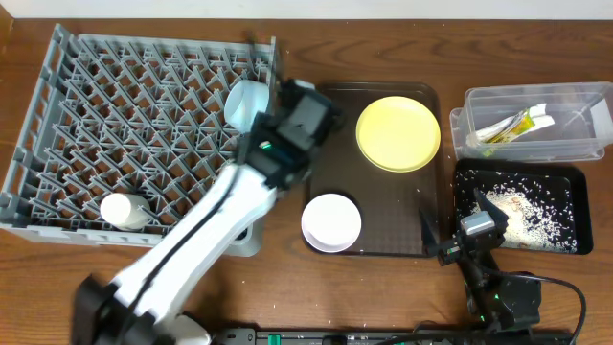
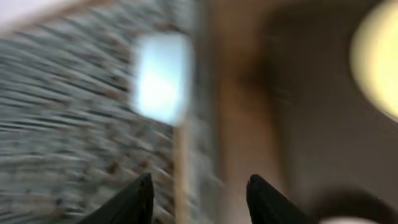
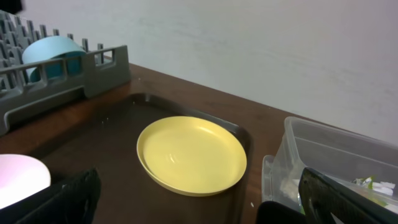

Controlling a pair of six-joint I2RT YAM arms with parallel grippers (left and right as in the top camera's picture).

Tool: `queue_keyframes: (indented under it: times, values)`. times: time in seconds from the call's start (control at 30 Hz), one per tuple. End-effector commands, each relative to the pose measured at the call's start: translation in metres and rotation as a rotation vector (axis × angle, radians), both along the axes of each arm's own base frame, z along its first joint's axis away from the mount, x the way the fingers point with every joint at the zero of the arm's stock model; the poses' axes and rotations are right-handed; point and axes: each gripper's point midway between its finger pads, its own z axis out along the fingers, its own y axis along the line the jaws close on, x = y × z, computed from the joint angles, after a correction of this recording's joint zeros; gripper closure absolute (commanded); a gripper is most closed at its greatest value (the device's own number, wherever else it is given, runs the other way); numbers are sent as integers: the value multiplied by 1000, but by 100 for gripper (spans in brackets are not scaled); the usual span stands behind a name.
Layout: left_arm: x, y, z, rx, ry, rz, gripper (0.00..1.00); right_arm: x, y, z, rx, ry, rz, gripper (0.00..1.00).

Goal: Sort waste into correct bins and load items into the dishwasher
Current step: 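Reach the left gripper to the pink-rimmed white dish and grasp it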

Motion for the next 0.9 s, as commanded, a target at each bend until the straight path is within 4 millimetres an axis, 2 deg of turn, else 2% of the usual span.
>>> queue_keyframes:
  times: [0.0,0.17,0.4,0.5,0.6,0.67,0.77,0.87]
  values:
    - [-46,-53,-11,-299,241,-140,50,0,1,-1,-13,-5,4,1]
    - [-77,-52,-51,-328,425,-82,50,0,1,-1,-13,-5,4,1]
    - [-93,-40,-122,-283,535,18,50,0,1,-1,-13,-5,4,1]
    - [-100,-33,-141,-250,579,51,50,0,1,-1,-13,-6,4,1]
    - [-103,-31,-156,-230,608,64,50,0,1,-1,-13,-5,4,1]
    - [-102,-34,-163,-233,618,63,55,0,1,-1,-13,-5,4,1]
    - [-101,-47,-168,-286,639,40,67,0,1,-1,-13,-5,4,1]
    - [-100,-60,-167,-349,651,12,68,0,1,-1,-13,-5,4,1]
